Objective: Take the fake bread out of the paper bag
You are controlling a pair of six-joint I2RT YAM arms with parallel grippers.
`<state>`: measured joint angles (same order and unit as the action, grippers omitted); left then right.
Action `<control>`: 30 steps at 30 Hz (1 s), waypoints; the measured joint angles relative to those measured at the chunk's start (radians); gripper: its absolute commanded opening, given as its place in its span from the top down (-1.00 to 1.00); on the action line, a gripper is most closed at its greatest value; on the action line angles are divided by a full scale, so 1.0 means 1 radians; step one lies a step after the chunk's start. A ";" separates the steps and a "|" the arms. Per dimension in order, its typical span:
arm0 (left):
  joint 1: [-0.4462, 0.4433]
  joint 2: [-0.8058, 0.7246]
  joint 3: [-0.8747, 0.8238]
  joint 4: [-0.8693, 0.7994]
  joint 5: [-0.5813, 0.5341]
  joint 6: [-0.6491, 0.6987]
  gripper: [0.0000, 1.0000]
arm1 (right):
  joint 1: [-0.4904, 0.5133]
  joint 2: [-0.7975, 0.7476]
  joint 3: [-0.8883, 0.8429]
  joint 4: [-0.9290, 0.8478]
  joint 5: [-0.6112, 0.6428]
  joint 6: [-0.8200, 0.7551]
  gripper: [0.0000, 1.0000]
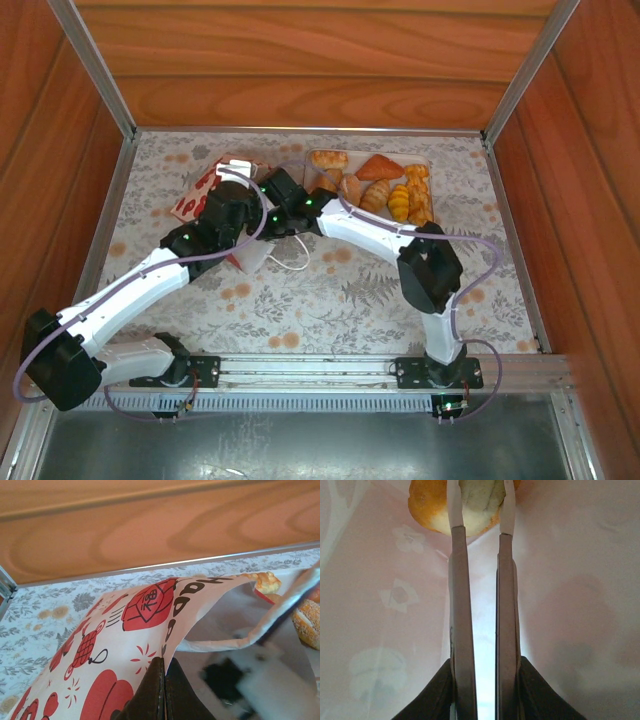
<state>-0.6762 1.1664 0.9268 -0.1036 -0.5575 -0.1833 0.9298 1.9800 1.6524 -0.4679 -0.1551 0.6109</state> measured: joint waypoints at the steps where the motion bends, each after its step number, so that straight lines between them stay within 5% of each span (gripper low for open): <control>1: 0.005 0.000 0.000 0.003 -0.003 0.001 1.00 | 0.000 -0.018 -0.007 -0.011 0.006 -0.001 0.77; 30: 0.095 0.132 0.150 -0.085 -0.025 -0.057 1.00 | -0.009 -0.397 -0.133 -0.196 0.067 -0.029 0.85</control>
<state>-0.5816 1.2987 1.0771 -0.1883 -0.5823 -0.2405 0.9211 1.5826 1.5192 -0.6636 -0.0879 0.5823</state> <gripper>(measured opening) 0.047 0.286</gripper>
